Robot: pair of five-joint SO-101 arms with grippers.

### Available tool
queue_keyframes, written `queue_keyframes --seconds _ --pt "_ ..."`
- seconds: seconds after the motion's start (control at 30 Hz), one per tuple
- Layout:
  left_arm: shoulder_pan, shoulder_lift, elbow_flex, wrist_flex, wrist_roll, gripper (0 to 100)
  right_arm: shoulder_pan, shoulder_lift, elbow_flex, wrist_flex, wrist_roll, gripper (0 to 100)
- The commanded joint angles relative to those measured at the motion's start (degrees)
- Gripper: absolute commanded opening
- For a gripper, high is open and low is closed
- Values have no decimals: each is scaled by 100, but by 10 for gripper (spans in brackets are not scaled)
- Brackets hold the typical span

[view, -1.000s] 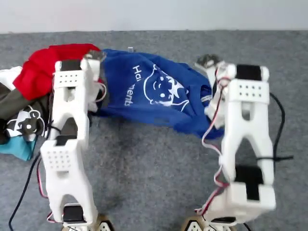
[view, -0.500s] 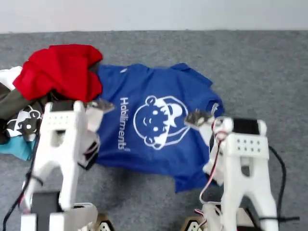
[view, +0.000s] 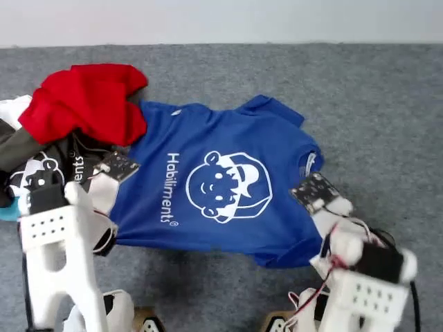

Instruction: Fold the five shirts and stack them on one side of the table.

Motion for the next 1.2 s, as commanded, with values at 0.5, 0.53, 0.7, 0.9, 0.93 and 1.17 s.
queue_keyframes --seconds 0.5,0.53,0.7,0.9,0.93,1.17 --pt "-62 -2066 180 132 -281 12 1165 -3275 -545 233 -255 8" --pt "-44 -2066 180 132 -281 12 1165 -3275 -501 224 -316 8" --pt "-35 -2066 180 26 -290 13 1156 -3029 0 22 -484 8" --pt "-35 -2048 215 -932 -246 13 321 -831 211 -822 -1187 8" --pt "-35 -2048 286 -1046 -246 13 66 -303 97 -884 -1319 8" --pt "-35 -2048 1490 -1802 9 13 -1499 2985 -2101 -171 -2207 9"
